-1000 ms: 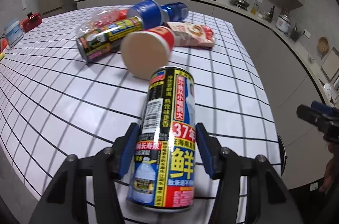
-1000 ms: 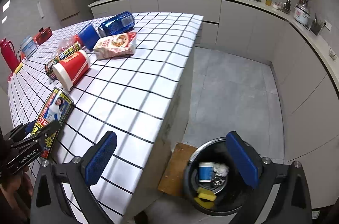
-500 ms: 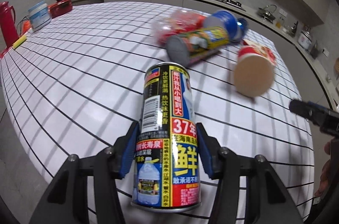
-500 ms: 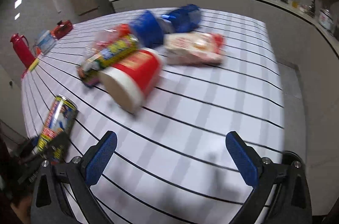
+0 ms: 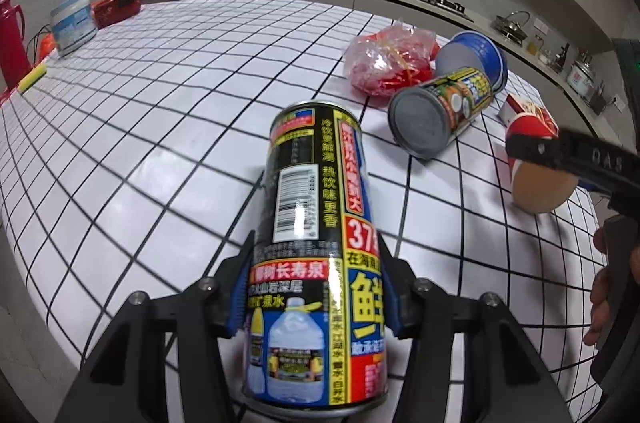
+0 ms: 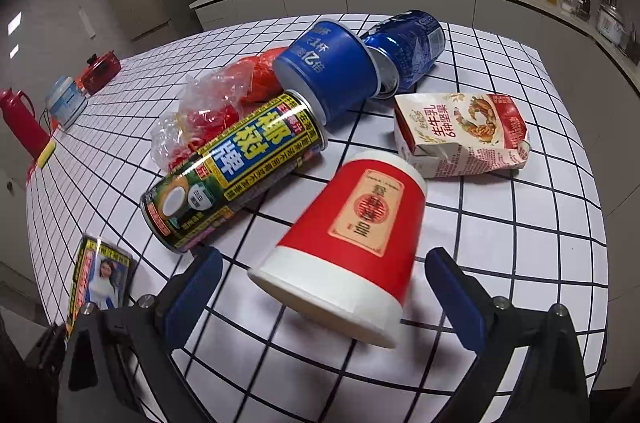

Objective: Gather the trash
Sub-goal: 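Move the left tool back to the table and grasp the yellow-labelled spray can, then grasp the red paper cup with the right tool while the left tool holds the can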

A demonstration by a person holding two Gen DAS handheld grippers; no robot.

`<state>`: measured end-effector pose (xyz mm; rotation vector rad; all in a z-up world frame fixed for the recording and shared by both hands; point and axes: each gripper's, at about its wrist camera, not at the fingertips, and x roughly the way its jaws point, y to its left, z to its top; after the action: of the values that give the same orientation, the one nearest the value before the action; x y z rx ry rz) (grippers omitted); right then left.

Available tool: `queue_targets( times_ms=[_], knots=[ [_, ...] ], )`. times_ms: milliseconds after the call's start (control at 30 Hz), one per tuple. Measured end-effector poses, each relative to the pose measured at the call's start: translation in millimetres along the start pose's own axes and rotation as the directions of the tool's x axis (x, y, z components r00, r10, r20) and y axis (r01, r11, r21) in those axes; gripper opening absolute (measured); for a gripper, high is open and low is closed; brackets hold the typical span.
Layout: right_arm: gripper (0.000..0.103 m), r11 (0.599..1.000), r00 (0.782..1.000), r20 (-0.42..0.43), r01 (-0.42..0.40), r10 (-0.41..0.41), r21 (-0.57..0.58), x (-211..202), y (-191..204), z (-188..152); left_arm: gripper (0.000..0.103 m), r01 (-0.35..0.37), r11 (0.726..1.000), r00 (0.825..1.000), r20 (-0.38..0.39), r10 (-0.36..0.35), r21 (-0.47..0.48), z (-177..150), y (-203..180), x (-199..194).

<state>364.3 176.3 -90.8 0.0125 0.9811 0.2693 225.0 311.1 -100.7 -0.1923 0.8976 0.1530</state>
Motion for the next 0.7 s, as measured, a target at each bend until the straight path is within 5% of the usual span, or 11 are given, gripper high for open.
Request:
queue_targets(
  times_ms=[100, 700],
  knots=[
    [0.078, 1.000, 1.000, -0.006, 0.002, -0.002, -0.007, -3.5, -11.6, -6.2, 0.054, 0.019, 1.000, 1.000, 0.002, -0.019, -0.003, 4.5, -1.4, 2.1],
    [0.076, 1.000, 1.000, 0.015, -0.003, 0.003, -0.025, -19.0, -41.4, -5.6, 0.054, 0.028, 0.999, 1.000, 0.005, -0.029, 0.017, 8.5, -9.4, 6.2]
  ],
)
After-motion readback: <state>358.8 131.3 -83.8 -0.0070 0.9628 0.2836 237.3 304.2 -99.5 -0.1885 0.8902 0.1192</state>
